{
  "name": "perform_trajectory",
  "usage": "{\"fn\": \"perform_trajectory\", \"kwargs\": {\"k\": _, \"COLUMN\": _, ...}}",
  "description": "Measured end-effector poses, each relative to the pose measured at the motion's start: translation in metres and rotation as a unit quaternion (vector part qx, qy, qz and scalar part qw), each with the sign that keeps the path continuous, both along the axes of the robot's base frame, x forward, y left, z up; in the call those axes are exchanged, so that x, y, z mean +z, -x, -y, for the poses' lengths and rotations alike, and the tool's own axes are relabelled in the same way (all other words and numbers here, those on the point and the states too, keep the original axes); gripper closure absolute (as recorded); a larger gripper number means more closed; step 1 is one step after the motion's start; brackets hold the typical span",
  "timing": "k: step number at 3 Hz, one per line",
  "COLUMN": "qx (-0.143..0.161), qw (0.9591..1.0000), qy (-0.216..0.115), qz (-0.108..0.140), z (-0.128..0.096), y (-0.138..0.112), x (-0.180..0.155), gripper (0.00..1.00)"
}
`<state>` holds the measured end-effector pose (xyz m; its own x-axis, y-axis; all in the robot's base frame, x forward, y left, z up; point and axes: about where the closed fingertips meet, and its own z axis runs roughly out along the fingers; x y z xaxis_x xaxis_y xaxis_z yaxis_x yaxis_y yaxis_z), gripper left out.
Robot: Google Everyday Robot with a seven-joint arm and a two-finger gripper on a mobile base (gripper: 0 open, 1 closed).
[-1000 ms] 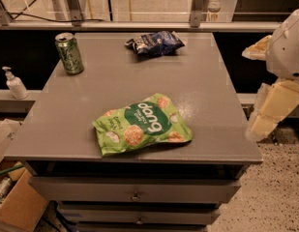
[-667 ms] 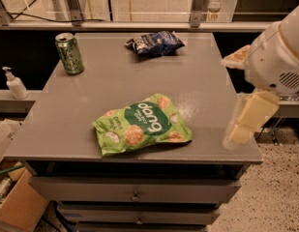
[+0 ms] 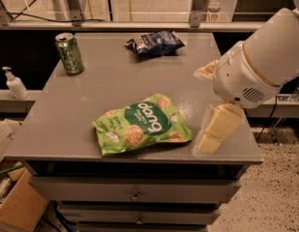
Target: Move green rice chip bag near blue chip bag
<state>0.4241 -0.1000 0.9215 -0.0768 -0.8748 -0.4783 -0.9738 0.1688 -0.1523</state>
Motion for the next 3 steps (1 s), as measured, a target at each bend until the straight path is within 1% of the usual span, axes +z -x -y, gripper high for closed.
{"fn": "perform_trajectory", "kwargs": {"k": 1, "qx": -0.001, "qw": 0.9996, "qy": -0.027, "qz": 0.007, "z": -0.013, "y": 0.000, "x": -0.012, "gripper": 0.00}}
{"fn": "perform_trajectory", "kwargs": {"k": 2, "qx": 0.016, "qw": 0.9970, "qy": -0.071, "qz": 0.028, "z": -0.054, "y": -0.010, "x": -0.034, "gripper": 0.00}}
{"fn": "perform_trajectory", "kwargs": {"k": 3, "qx": 0.027, "qw": 0.9941, "qy": -0.096, "qz": 0.044, "z": -0.088, "y": -0.024, "x": -0.051, "gripper": 0.00}}
